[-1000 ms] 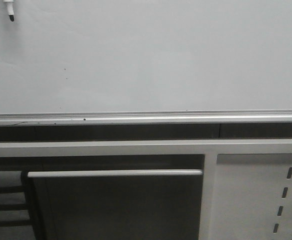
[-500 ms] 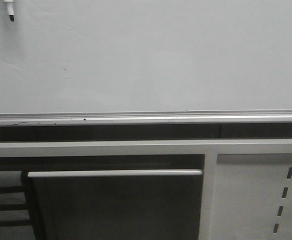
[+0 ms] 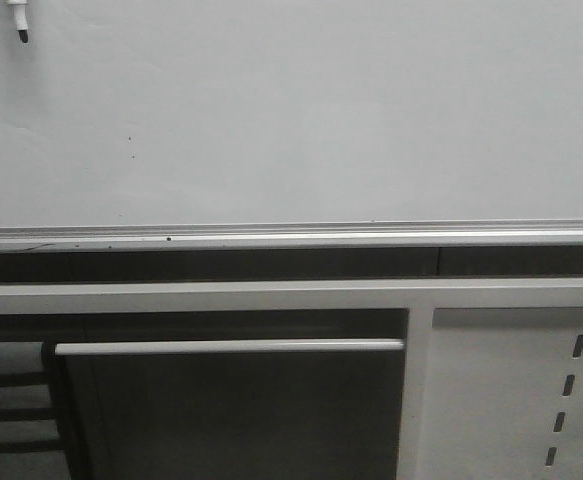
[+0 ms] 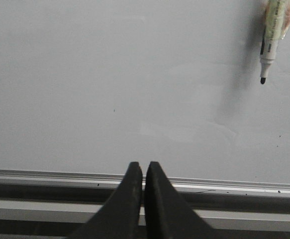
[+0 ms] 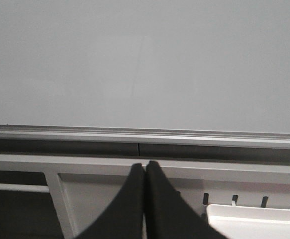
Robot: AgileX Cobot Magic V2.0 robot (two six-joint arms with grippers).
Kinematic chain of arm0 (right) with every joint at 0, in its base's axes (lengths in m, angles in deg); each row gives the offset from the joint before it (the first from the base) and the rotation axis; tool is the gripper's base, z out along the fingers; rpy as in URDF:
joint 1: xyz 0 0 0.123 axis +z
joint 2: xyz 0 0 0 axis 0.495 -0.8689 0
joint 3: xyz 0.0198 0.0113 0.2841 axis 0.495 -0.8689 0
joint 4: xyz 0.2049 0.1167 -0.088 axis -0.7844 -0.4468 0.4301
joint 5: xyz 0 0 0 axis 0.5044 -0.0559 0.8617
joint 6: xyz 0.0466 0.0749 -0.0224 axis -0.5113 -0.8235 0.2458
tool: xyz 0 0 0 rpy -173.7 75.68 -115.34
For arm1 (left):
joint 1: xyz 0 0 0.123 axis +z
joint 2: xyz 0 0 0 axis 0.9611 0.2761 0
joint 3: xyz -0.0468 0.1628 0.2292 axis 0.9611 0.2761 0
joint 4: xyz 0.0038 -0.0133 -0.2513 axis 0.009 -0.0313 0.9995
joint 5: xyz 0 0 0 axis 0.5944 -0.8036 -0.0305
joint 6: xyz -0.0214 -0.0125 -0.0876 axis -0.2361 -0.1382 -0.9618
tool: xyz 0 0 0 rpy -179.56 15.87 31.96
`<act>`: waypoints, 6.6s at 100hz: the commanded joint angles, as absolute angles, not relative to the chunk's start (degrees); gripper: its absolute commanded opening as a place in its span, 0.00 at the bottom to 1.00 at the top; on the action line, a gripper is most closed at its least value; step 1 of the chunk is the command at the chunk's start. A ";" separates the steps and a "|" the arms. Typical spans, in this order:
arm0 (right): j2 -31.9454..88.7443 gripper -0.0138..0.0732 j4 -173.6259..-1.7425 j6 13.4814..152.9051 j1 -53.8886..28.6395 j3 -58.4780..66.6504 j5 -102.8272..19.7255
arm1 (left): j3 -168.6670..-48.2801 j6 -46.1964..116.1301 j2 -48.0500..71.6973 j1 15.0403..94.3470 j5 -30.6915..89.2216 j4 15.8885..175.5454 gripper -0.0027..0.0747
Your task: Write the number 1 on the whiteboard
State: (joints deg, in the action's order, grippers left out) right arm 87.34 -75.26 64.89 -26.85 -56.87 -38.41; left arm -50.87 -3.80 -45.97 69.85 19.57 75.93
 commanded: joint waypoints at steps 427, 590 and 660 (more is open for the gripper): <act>18.27 0.57 -123.34 103.85 -14.68 14.43 -99.56 | -100.26 83.04 25.47 22.20 32.88 143.08 0.01; 16.00 0.40 -122.86 103.94 -11.49 14.43 -94.97 | -102.60 83.04 26.60 22.20 32.54 142.40 0.01; 18.89 0.10 -122.86 104.95 -11.49 13.86 -91.43 | -102.99 81.51 21.36 25.92 33.39 141.45 0.65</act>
